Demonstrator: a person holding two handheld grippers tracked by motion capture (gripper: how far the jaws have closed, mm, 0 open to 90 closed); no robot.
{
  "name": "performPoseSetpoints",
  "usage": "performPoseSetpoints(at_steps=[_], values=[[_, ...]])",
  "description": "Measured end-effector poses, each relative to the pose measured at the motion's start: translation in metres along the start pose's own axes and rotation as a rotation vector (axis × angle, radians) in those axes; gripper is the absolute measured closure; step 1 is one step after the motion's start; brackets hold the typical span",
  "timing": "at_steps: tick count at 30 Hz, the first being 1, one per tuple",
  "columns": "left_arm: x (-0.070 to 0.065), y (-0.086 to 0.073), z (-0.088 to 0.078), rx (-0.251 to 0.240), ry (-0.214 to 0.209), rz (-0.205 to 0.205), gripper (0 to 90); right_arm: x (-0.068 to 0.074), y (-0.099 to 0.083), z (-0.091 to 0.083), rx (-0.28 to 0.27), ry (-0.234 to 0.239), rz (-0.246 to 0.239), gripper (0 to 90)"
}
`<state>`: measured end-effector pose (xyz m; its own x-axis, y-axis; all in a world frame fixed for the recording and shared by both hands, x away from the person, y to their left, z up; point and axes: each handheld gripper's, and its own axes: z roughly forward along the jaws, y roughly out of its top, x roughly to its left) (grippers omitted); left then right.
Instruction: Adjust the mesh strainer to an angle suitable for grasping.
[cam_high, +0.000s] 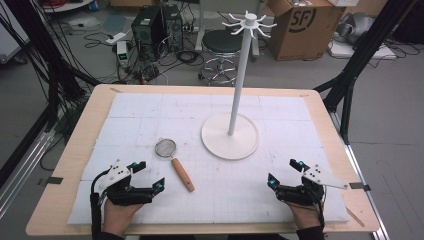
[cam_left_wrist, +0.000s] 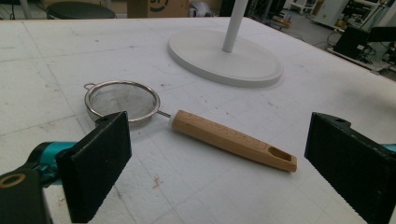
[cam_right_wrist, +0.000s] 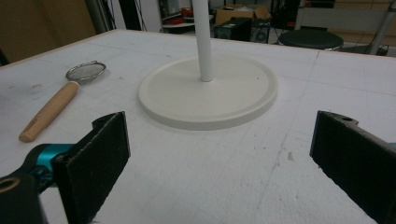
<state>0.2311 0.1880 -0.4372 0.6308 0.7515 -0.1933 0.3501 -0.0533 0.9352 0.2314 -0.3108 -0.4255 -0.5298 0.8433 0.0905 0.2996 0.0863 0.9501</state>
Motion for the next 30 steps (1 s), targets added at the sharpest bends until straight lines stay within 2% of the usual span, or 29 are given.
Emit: performPoseSetpoints(at_steps=[3,5,10,12,15,16,18,19,20,23,24,28,29,30], values=[[0.0,0.0003,0.0025,0.004,0.011,-0.016,7.8,-0.0009,-0.0003,0.0007,0.003,-0.002,-0.001,3.9],[-0.0007,0.0004,0.0025,-0.002,0.0,-0.038,7.8,-0.0008,-0.0003,0.0011,0.002,-0.002,-0.005,3.9],[-0.0023,0.0011,0.0008,-0.004,0.005,-0.037,8.4,0.0004,0.0001,0.0003,0.003,-0.018,-0.001,3.9],[-0.0032,0.001,0.0002,-0.007,0.012,-0.037,13.8,-0.0005,0.0002,0.0003,-0.002,-0.02,-0.002,3.9],[-0.0041,0.001,-0.0015,-0.018,0.005,-0.027,29.9,-0.0006,0.0,0.0004,0.002,-0.02,0.003,3.9],[-0.0036,0.0007,-0.0011,-0.011,-0.009,-0.032,31.3,-0.0004,-0.0002,0.0008,0.005,-0.019,0.002,3.9],[-0.0038,0.0005,-0.0009,-0.006,-0.011,-0.033,34.9,0.0001,-0.0005,0.0024,0.009,-0.017,-0.004,3.9],[-0.0042,0.0003,-0.0007,0.0,-0.004,-0.024,39.8,0.0005,-0.0005,0.0028,0.014,-0.017,-0.009,3.9],[-0.0046,0.0002,-0.0004,0.001,-0.006,-0.027,39.8,0.0005,-0.0005,0.0028,0.014,-0.017,-0.009,3.9],[-0.0051,0.0001,-0.0002,0.002,-0.018,-0.029,50.0,0.0013,0.0,0.0035,0.012,-0.013,-0.014,3.9],[-0.0048,0.0,0.0,0.0,-0.026,-0.032,56.0,0.002,-0.0002,0.0032,0.014,-0.013,-0.011,3.9],[-0.0036,-0.0004,0.0021,0.015,-0.04,-0.046,61.8,0.0013,-0.0009,0.0018,0.016,-0.016,-0.009,3.9],[-0.0033,-0.0003,0.0024,0.019,-0.041,-0.043,68.0,-0.0001,-0.0014,0.0012,0.014,-0.022,-0.005,3.9],[-0.0033,-0.0005,0.0032,0.025,-0.041,-0.046,70.3,-0.0005,-0.0015,0.0007,0.015,-0.024,-0.003,3.9]])
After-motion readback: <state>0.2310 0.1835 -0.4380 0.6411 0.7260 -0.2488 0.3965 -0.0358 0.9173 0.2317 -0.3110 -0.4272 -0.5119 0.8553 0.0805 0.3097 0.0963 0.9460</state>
